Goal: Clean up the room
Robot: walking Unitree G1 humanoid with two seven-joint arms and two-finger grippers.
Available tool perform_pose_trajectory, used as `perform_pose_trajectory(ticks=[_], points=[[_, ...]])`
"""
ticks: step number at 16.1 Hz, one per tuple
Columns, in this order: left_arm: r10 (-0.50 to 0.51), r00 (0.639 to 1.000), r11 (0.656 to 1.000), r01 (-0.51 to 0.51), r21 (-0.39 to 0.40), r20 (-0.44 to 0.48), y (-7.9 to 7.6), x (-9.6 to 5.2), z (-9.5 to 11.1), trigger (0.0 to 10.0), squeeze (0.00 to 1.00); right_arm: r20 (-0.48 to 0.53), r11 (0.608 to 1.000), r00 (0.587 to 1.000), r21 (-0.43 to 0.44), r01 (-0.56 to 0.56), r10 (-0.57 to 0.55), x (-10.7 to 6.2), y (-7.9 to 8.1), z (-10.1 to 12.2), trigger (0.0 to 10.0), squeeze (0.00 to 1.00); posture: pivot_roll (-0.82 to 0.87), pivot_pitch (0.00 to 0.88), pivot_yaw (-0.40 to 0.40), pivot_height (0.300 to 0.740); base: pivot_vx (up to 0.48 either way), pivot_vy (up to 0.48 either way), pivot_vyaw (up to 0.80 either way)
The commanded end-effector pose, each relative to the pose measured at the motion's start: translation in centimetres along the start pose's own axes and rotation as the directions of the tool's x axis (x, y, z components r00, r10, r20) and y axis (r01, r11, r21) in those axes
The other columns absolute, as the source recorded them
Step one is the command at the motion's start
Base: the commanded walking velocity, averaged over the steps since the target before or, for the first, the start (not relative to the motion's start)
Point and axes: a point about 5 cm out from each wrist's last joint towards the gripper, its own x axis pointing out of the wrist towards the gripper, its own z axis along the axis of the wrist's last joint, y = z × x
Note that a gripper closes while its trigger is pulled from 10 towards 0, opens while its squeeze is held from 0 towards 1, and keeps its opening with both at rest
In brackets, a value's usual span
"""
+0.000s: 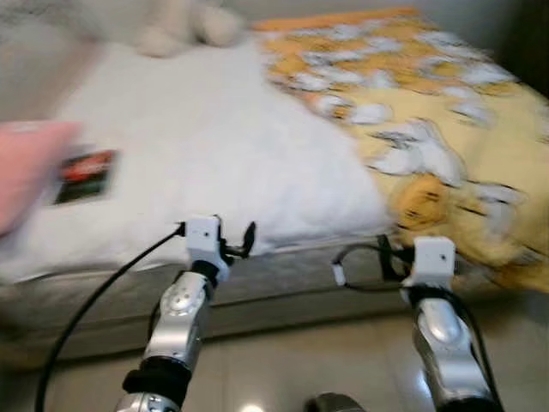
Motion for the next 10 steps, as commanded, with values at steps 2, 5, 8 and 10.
perform_pose_trajectory(ticks=[2,5,8,10], points=[[-0.012,1.0,1.0,0.012,0.012,0.022,0.05,0.06,0.41,10.0,0.0,0.05,0.999,0.998,-0.042,-0.029,0.031,0.69,0.5,1.15,10.0,0.0,-0.18,0.007,0.089,0.731,0.157,-0.18,-0.32],[-0.013,1.0,1.0,0.012,0.023,0.009,0.02,0.33,0.43,10.0,0.0,0.064,0.997,0.996,-0.048,-0.056,0.059,0.89,0.95,1.48,10.0,0.0,-0.18,0.0,0.09,0.731,0.342,-0.333,0.0],[-0.005,1.0,1.0,0.005,0.026,0.018,0.16,0.47,0.61,10.0,0.0,0.061,0.996,0.996,-0.057,-0.068,0.071,0.91,1.24,1.28,10.0,0.0,-0.18,0.0,0.091,0.731,0.361,-0.311,0.0],[-0.012,1.0,1.0,0.011,0.025,0.019,0.04,0.54,0.63,10.0,0.0,0.057,0.996,0.996,-0.06,-0.071,0.074,0.92,1.28,1.2,10.0,0.0,-0.18,0.0,0.091,0.731,0.356,-0.319,0.0]])
